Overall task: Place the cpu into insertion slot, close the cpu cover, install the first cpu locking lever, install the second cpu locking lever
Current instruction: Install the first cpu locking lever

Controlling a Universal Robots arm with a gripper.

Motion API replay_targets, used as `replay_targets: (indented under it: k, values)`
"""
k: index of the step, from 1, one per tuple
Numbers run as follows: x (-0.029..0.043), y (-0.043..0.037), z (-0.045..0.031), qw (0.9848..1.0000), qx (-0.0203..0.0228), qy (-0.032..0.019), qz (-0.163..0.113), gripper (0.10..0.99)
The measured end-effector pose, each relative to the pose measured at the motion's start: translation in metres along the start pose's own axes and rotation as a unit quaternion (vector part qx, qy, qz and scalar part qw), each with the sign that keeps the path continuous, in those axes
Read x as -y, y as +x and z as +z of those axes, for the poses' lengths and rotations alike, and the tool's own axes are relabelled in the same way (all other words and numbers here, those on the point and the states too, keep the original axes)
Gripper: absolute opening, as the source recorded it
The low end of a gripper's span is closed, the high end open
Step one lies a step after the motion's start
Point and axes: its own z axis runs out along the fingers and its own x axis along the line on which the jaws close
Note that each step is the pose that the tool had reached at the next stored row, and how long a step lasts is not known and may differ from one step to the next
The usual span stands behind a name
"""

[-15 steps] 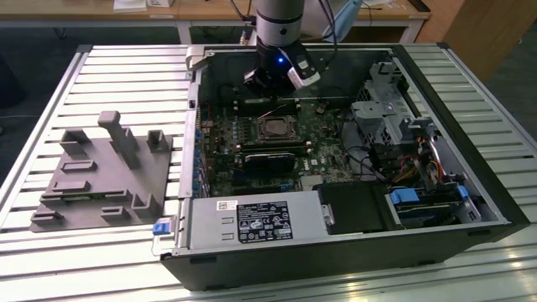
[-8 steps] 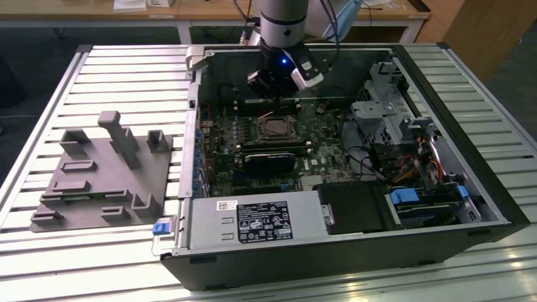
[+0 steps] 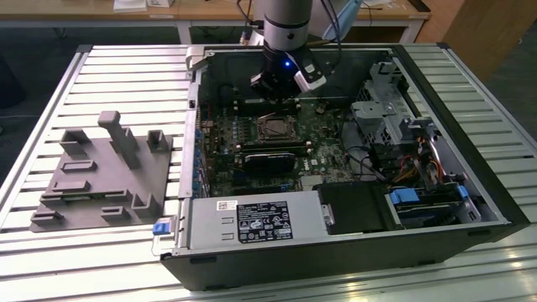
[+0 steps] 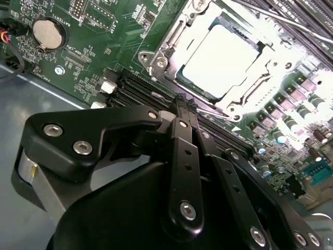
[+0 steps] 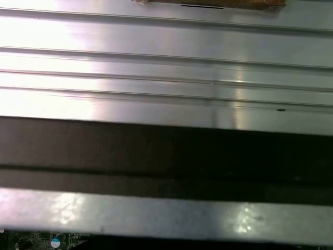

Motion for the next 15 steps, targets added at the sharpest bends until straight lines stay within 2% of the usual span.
replay_targets:
  k: [15]
  values:
    - [-0.0004, -0.0071, 0.0105, 1.0000, 0.0000, 0.0000, 0.000, 0.106]
